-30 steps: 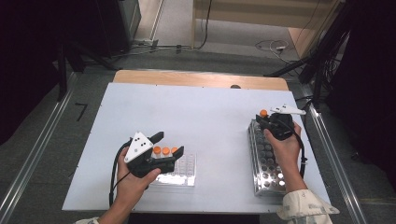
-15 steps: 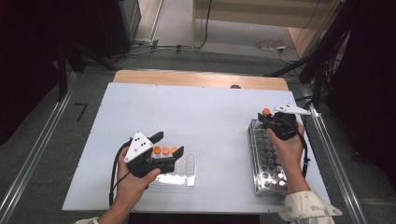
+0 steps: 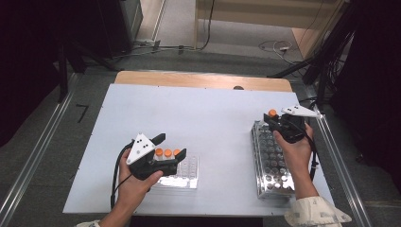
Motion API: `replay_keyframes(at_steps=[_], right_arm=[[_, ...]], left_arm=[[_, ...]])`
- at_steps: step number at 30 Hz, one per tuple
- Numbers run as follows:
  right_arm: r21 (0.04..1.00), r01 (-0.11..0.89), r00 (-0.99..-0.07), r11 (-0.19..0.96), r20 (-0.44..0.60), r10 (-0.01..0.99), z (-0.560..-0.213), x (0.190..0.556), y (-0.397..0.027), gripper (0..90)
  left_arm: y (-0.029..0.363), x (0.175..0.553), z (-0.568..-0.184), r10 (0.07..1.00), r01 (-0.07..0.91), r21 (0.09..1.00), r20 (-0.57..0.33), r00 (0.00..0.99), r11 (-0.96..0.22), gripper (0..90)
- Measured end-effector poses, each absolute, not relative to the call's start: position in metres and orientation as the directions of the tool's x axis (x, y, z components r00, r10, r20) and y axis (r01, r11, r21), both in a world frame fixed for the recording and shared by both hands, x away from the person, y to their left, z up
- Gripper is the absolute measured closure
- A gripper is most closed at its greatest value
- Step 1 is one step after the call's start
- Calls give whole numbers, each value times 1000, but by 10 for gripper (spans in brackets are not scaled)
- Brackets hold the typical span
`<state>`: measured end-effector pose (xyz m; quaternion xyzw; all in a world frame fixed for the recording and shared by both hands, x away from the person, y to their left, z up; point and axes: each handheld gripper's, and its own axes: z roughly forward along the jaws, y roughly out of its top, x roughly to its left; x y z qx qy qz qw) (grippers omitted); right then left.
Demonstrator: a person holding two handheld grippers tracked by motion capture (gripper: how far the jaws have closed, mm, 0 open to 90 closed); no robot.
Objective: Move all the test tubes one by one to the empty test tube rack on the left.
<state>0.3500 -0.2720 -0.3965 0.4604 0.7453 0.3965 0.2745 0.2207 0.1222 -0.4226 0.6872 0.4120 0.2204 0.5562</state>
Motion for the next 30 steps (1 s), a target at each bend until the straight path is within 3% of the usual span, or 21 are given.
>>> replay_keyframes(at_steps=[30], right_arm=[[871, 398, -558, 287, -19, 829, -373, 311, -248, 716]], left_arm=[[117, 219, -418, 808, 314, 947, -135, 574, -65, 129]])
